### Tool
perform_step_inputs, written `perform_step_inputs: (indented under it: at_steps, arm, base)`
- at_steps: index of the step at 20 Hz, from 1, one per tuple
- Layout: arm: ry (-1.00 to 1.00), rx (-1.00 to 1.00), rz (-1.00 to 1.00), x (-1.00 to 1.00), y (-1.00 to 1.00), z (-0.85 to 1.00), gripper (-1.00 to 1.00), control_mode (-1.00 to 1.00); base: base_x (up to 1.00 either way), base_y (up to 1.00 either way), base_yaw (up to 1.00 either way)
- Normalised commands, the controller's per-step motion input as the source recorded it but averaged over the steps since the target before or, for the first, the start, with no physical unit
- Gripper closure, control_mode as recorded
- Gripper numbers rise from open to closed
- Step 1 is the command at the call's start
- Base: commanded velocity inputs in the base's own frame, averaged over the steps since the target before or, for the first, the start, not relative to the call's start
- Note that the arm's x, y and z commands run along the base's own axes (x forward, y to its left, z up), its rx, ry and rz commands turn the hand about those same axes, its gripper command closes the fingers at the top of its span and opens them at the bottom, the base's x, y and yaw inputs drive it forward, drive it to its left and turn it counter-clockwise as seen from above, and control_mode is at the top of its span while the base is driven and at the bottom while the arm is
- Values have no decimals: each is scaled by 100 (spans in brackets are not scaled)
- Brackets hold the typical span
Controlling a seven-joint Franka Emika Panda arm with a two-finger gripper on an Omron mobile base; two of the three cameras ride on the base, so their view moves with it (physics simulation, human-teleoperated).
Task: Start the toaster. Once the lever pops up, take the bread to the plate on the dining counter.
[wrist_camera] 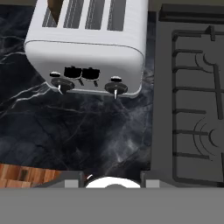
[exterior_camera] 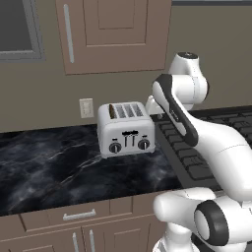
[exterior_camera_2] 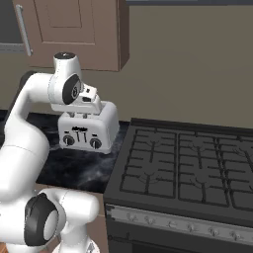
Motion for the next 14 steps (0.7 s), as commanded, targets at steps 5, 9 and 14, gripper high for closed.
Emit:
perform_step_inputs:
  at_steps: [5, 9, 14]
  arm:
    - [0, 0, 0, 0, 15, -1, -100, -100]
    - [0, 0, 0, 0, 40, -2, -100, -100]
    - [0, 0, 0, 0, 45, -6, -100, -100]
  base:
    - [0, 0, 0]
    - [0, 0, 0]
    - [0, 0, 0]
